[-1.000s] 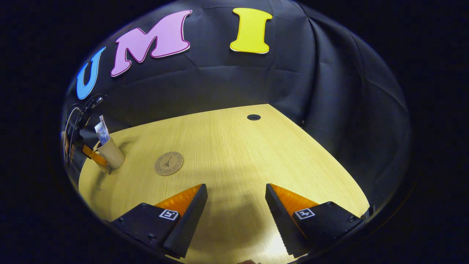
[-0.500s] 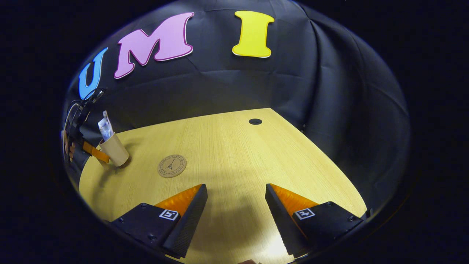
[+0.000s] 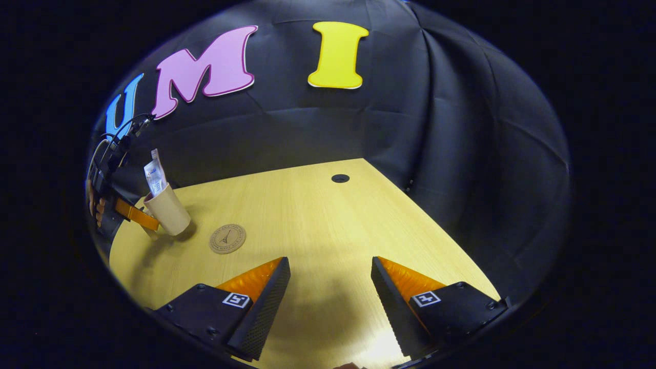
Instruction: Put the toothbrush and toothpaste on the desktop into the cup, then pick up the cup and place it on the coaster on the desktop.
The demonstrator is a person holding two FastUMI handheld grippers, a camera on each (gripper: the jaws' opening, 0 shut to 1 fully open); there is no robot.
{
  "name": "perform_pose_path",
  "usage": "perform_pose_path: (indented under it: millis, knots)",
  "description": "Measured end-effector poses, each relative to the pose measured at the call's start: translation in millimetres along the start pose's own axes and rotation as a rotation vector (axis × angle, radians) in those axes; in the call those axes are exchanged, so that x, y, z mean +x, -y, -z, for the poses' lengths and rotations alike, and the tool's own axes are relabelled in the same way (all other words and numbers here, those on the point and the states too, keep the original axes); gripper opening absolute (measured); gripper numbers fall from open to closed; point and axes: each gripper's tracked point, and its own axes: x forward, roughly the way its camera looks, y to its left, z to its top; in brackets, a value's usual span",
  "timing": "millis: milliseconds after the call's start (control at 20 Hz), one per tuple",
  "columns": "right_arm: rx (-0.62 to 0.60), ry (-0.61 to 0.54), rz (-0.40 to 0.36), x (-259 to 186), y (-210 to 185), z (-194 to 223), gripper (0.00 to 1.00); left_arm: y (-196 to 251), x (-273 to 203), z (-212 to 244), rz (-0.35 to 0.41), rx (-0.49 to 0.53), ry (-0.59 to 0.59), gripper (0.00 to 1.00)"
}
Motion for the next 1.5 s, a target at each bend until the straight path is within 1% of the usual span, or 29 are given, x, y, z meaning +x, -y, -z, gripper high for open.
perform_pose_path:
  millis: [200,400,650,800,1000,1050,1100,1150,1300,1350,1400,1450,1500]
  knots:
    - [0.027,-0.004,0.049,-8.9,27.1,5.3,0.98,-6.3,-4.0,2.6,0.026,0.068,0.001,0.16]
    - [0.051,-0.009,0.092,-17.0,49.1,11.0,0.97,-8.9,-7.7,4.2,0.063,0.111,-0.006,0.16]
    - [0.071,-0.028,0.119,-19.4,58.4,19.8,0.97,-10.4,-9.1,5.9,0.081,0.138,-0.018,0.16]
    - [0.078,-0.028,0.117,-19.1,59.8,23.7,0.97,-11.6,-9.6,6.7,0.08,0.145,-0.024,0.17]
    - [0.073,-0.022,0.106,-20.4,60.9,25.2,0.98,-14.3,-11.5,7.2,0.045,0.149,-0.041,0.17]
    - [0.078,-0.017,0.103,-20.9,59.8,24.1,0.98,-13.0,-13.0,7.6,0.036,0.141,-0.048,0.24]
    - [0.081,-0.015,0.1,-21.8,60.8,24.4,0.98,-11.5,-14.2,4.9,0.034,0.137,-0.04,0.19]
    - [0.085,-0.01,0.096,-22.4,61.2,23.8,0.97,-11.4,-11.1,6.7,0.028,0.138,-0.043,0.2]
    - [0.076,-0.007,0.078,-23.8,61.1,25.5,0.97,-12.5,-12.7,5.0,0.008,0.136,-0.035,0.27]
    - [0.075,-0.004,0.073,-24.4,60.2,24.8,0.98,-11.5,-15.4,3.4,0.008,0.128,-0.024,0.33]
    - [0.074,-0.002,0.07,-24.8,60.1,24.6,0.97,-10.6,-20.4,1.2,0.016,0.119,-0.007,0.36]
    - [0.071,-0.002,0.065,-24.5,59.7,25.5,0.98,-10.4,-24.0,1.2,0.019,0.108,0.006,0.32]
    - [0.062,0.001,0.047,-27.3,56.7,23.5,0.97,-8.1,-46.4,-6.1,0.023,0.091,0.054,0.64]
